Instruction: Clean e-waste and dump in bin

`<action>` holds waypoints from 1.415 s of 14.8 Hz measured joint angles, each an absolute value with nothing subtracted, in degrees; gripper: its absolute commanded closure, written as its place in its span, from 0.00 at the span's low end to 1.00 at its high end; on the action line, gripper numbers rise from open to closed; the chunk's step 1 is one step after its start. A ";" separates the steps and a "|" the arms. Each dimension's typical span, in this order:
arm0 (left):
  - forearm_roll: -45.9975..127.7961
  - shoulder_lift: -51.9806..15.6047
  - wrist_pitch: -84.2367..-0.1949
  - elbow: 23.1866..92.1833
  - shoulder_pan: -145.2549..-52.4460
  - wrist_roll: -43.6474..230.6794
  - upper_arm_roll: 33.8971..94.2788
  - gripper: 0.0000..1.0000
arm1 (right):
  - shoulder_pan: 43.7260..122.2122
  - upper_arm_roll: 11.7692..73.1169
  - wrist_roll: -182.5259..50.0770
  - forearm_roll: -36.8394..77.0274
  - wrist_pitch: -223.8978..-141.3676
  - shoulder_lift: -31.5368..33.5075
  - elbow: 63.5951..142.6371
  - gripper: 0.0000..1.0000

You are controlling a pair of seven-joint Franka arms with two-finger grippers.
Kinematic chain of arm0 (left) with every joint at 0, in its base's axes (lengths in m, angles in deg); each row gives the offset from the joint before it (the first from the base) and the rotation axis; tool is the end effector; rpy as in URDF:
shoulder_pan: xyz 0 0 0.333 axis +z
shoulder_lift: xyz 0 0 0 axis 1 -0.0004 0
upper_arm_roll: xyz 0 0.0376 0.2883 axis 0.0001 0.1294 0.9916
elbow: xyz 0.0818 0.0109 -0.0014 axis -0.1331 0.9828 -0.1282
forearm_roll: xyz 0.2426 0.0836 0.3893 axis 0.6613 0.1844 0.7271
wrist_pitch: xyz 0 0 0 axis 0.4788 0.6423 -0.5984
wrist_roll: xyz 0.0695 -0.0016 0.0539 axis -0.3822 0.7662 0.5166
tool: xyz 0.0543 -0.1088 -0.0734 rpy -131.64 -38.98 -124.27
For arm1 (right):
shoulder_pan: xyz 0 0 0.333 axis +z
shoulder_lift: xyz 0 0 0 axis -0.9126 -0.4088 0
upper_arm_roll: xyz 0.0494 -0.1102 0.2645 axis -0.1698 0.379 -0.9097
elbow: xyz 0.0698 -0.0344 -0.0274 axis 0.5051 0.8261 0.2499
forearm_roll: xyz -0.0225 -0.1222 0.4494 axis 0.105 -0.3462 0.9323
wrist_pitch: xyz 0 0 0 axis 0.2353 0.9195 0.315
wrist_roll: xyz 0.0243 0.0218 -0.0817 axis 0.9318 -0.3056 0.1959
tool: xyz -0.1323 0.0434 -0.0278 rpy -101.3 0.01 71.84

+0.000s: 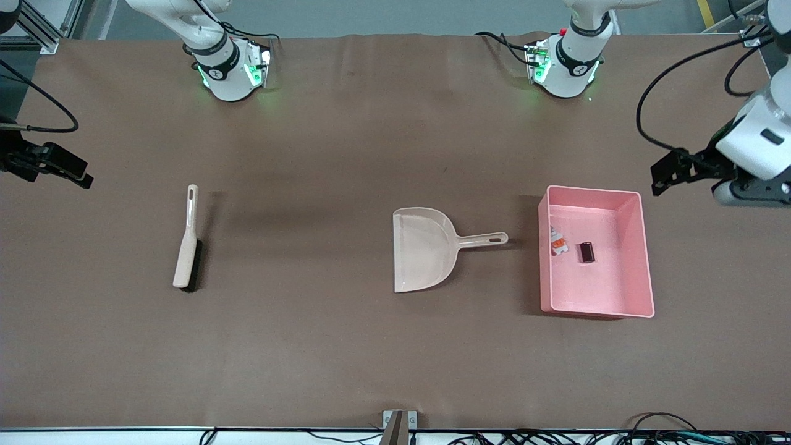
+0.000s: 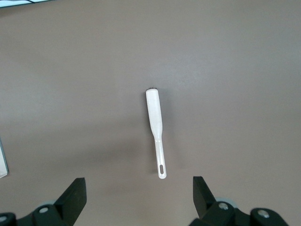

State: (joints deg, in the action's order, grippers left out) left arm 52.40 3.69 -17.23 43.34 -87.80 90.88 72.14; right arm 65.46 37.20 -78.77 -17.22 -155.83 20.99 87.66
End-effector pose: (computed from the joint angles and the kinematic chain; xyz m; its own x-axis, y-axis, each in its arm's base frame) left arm 0.6484 -0.0821 0.5723 0.9958 -0.0734 0.0551 -0.0719 -0.9970 -0.0288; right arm 0.6461 -0.0078 0.5863 0.9895 -0.1416 0.0304 -0.1418 -0.9899 0.0029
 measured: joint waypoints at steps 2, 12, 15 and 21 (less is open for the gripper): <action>50.39 8.35 -17.19 48.25 -87.49 90.79 73.41 0.00 | 65.46 37.20 -78.77 -17.22 -155.83 20.99 87.66 0.00; 48.78 21.21 -17.42 60.81 -86.45 90.21 73.94 0.00 | 65.46 37.19 -78.77 -17.22 -155.82 20.99 87.66 0.00; 51.12 19.70 -17.88 59.55 -87.61 90.17 73.92 0.00 | 65.46 37.20 -78.77 -17.22 -155.82 20.99 87.66 0.00; 51.30 15.32 -17.98 56.04 -88.40 90.06 73.91 0.00 | 65.46 37.19 -78.77 -17.22 -155.82 20.99 87.66 0.00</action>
State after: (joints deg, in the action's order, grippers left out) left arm 51.30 15.32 -17.98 56.04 -88.40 90.06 73.91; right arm 65.46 37.19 -78.77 -17.22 -155.82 20.99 87.66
